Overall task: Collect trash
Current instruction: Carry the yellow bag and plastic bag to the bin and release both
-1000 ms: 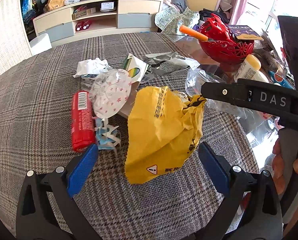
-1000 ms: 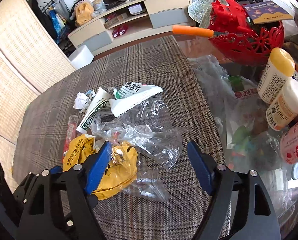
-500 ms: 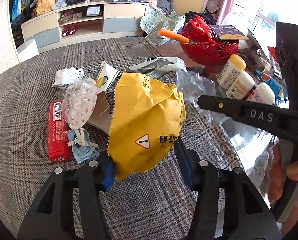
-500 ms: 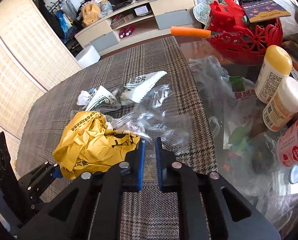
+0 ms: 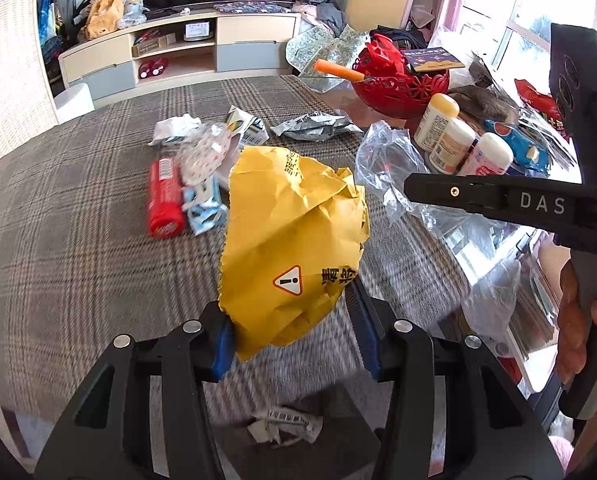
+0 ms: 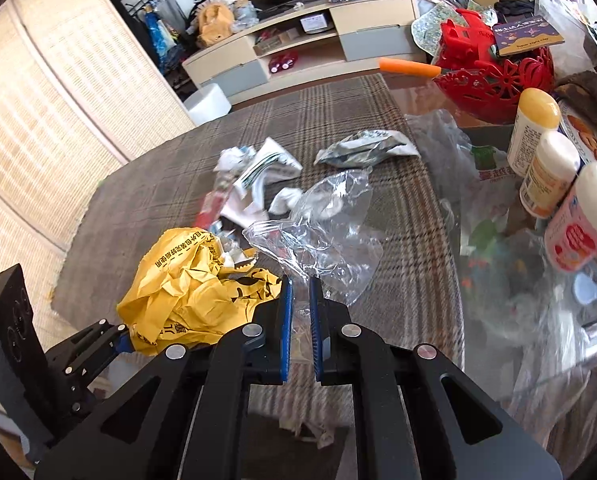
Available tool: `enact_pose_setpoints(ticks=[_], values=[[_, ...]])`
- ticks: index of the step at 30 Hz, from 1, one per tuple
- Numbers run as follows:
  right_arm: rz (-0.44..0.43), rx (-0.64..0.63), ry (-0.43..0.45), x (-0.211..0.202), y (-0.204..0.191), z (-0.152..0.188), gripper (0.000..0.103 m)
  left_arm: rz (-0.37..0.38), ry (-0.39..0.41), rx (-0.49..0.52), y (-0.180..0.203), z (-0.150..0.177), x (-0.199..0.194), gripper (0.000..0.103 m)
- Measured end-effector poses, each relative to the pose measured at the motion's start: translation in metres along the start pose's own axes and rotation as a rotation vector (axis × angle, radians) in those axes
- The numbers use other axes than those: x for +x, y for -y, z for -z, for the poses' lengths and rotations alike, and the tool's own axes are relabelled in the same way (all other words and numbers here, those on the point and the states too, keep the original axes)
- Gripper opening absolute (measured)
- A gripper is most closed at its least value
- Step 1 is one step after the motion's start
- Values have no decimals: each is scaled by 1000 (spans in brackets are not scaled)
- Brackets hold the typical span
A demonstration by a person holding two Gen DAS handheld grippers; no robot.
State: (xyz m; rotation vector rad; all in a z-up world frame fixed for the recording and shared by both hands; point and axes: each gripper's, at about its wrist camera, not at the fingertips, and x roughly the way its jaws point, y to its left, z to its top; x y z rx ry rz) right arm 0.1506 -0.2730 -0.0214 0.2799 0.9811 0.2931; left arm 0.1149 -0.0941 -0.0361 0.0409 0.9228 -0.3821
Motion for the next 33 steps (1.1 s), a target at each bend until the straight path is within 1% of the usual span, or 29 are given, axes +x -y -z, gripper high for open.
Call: enact_pose_setpoints(ticks=[5, 9, 12, 16, 20, 24, 29, 33], values=[[-5, -17, 3, -28, -19, 37, 10, -18, 22, -27, 0, 29, -41, 47], [-8, -16, -4, -46, -30, 70, 10, -7, 32, -65, -1, 61, -73, 47], [-17, -24, -6, -59, -39, 98, 10, -2, 28, -90, -5, 84, -88, 47], [-34, -34, -18, -67, -50, 129, 10, -13, 7, -108, -8, 118, -97, 47], [-53, -37, -60, -58, -55, 157, 10, 7, -21, -144, -15, 147, -92, 47], [-69, -19, -113, -35, -54, 181, 10, -2, -59, -154, -17, 169, -76, 47], [-72, 2, -194, -1, -49, 206, 10, -20, -123, -151, -20, 192, -45, 48], [-44, 10, -253, 28, -41, 217, 10, -24, -188, -174, -27, 208, -11, 48]])
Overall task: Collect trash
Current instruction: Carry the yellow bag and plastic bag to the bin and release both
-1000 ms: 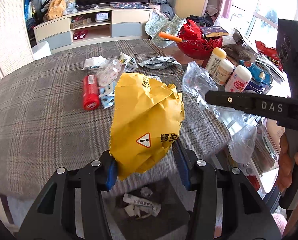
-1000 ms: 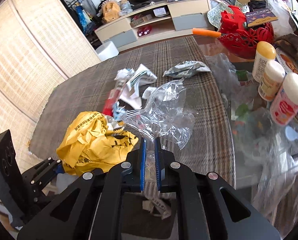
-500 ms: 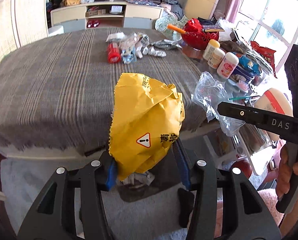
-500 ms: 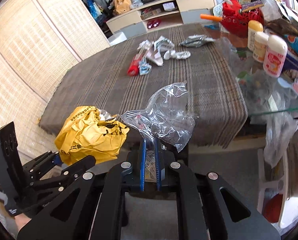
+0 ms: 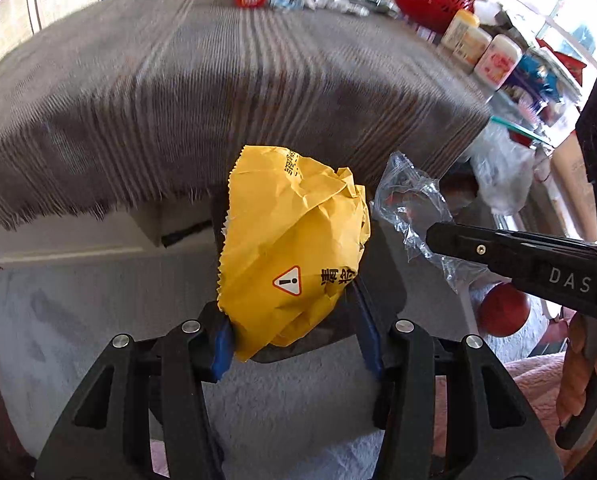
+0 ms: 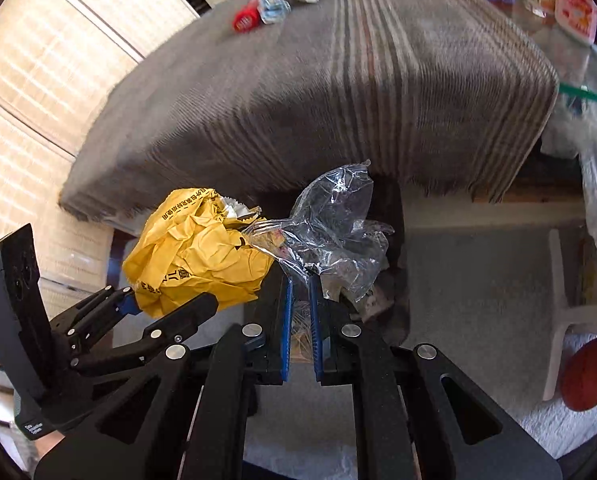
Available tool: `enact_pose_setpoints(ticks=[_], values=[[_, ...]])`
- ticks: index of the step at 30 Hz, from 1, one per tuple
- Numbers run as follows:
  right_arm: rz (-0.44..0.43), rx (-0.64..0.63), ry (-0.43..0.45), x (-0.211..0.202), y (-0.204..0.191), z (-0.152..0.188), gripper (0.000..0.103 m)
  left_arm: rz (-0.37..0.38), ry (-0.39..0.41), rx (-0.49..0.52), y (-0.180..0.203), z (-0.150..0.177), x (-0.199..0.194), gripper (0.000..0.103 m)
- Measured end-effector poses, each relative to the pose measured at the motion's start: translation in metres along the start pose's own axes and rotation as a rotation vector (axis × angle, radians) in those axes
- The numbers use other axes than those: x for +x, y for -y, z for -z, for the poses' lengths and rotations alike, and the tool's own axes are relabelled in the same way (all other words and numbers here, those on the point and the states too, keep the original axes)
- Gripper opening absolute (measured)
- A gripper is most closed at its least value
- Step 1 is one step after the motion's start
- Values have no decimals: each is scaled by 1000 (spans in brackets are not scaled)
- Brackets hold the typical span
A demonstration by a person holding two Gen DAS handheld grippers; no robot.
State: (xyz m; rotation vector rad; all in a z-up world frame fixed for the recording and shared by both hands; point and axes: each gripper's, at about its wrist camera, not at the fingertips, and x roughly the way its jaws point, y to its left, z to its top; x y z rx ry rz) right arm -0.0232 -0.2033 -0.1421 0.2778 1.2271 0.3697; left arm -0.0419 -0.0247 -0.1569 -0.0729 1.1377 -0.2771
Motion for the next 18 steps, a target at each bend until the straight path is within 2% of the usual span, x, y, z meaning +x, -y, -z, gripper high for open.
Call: enact_pose_setpoints(ticks=[3, 10, 18], values=[[31, 14, -28, 19, 9, -2, 10, 9, -45, -23, -7, 3, 25, 48], [19, 53, -81, 56, 24, -4, 10, 22, -137, -38, -15, 6, 67, 48], [4, 35, -125, 74, 11, -9, 13, -18, -161, -15, -13, 1, 85, 52]])
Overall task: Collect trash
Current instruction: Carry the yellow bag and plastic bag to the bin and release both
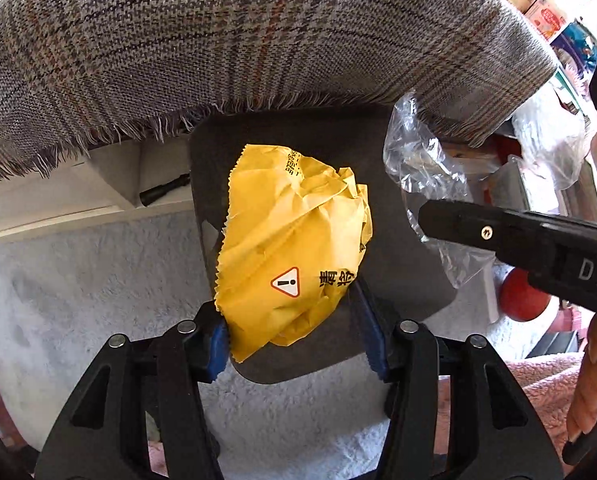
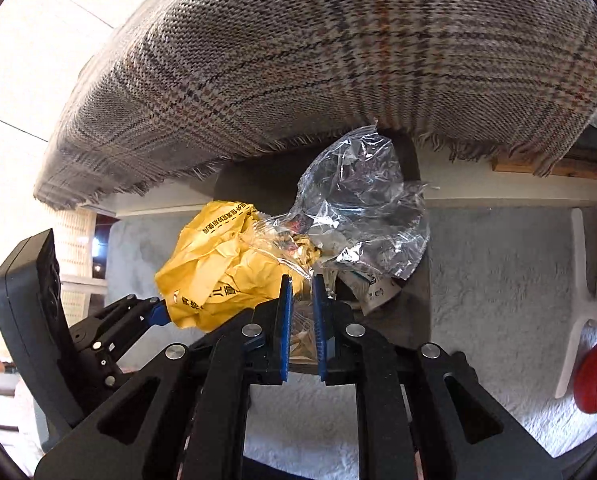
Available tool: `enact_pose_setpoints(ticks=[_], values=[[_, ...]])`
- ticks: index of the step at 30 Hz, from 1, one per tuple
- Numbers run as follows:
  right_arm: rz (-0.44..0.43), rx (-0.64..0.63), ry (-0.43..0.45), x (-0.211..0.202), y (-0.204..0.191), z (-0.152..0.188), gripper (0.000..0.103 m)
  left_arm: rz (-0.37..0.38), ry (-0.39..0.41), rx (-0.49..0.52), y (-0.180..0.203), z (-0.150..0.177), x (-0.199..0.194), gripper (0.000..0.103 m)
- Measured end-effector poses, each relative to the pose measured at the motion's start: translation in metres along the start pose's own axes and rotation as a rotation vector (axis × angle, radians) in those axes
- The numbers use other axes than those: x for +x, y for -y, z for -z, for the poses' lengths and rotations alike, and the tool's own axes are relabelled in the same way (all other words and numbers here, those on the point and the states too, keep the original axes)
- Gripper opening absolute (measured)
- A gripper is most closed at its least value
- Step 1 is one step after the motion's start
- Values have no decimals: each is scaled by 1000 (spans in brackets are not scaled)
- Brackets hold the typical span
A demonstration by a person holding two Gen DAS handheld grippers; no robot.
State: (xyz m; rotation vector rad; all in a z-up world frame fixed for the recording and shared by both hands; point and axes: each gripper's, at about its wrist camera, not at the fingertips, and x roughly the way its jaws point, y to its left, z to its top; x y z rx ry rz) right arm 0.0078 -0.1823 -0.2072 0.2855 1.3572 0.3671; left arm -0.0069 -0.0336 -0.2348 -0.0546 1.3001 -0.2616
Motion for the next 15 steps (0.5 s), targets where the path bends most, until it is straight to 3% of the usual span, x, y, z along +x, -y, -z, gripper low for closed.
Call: enact_pose_setpoints(ticks=[5, 9, 13, 15], values=[[11, 24, 7, 3, -2, -4, 15, 19, -22, -27, -8, 1, 9, 56], [9, 31, 15, -1, 2, -4, 41, 21, -20, -27, -10, 2, 9, 57], [3, 20, 27, -6, 2, -6, 43, 24, -1, -32, -12, 5, 1, 62], [10, 21, 43, -14, 5, -7, 52, 23, 11, -34, -13, 6, -6, 75]])
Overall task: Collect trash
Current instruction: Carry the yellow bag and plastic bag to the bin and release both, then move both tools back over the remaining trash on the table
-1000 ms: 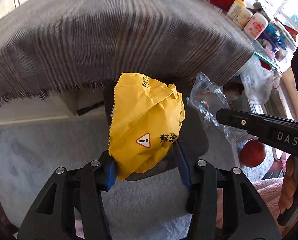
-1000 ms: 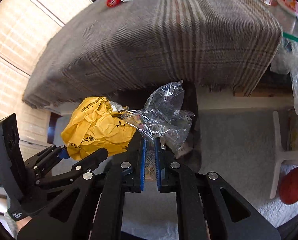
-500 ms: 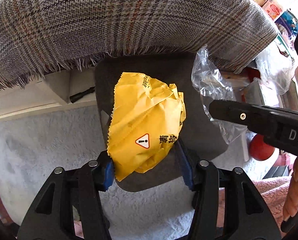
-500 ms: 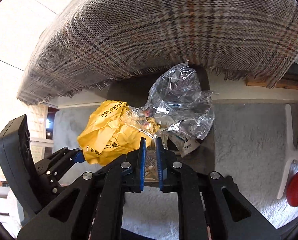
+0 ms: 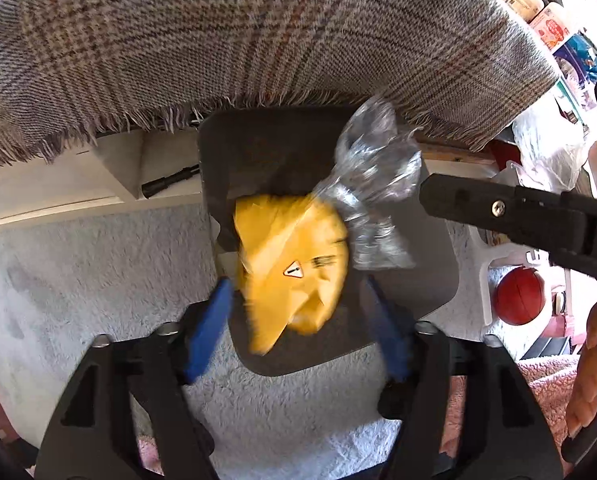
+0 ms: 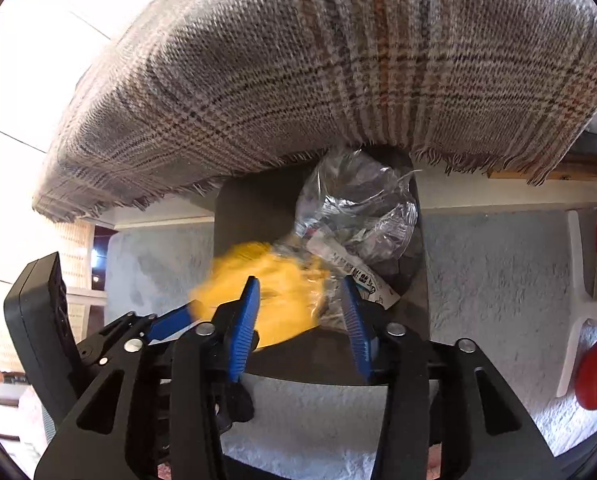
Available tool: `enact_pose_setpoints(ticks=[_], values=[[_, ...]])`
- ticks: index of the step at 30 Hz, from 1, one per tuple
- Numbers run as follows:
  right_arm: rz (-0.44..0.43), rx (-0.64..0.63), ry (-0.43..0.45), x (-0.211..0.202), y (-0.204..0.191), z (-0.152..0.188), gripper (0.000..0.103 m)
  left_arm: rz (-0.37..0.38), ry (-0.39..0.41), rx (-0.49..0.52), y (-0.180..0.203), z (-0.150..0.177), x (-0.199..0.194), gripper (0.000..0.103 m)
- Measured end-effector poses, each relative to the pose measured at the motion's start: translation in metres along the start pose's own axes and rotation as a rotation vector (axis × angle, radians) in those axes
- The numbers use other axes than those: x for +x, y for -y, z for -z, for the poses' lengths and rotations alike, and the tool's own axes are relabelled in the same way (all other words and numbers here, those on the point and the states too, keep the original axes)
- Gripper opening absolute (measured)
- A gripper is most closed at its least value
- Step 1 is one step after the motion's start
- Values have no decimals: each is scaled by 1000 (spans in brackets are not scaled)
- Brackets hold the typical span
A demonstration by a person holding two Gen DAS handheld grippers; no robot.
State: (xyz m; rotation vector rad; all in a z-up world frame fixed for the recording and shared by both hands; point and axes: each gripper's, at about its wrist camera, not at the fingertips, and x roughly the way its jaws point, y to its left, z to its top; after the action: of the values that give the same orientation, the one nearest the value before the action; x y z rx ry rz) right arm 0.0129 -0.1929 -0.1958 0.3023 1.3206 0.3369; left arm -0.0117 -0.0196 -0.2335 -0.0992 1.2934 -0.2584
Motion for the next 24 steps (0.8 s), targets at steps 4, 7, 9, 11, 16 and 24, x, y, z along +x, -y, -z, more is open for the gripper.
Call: enact_pose_setpoints(ticks=[4, 7, 9, 11, 16, 24], values=[[22, 18, 33, -11, 3, -2, 71, -12, 33, 2, -2, 3, -14, 90], [34, 32, 54, -19, 9, 1, 78, -15, 46, -7, -3, 5, -23, 94], [40, 36, 62, -25, 11, 2, 80, -17, 57, -9, -3, 7, -31, 95], [50, 31, 75, -33, 11, 5, 81, -17, 68, -7, -2, 9, -39, 95], [60, 14, 130, -61, 3, 11, 92, -6, 116, 9, 7, 10, -72, 95], [79, -5, 235, -118, -8, 5, 93, -31, 214, 22, 9, -11, -138, 95]])
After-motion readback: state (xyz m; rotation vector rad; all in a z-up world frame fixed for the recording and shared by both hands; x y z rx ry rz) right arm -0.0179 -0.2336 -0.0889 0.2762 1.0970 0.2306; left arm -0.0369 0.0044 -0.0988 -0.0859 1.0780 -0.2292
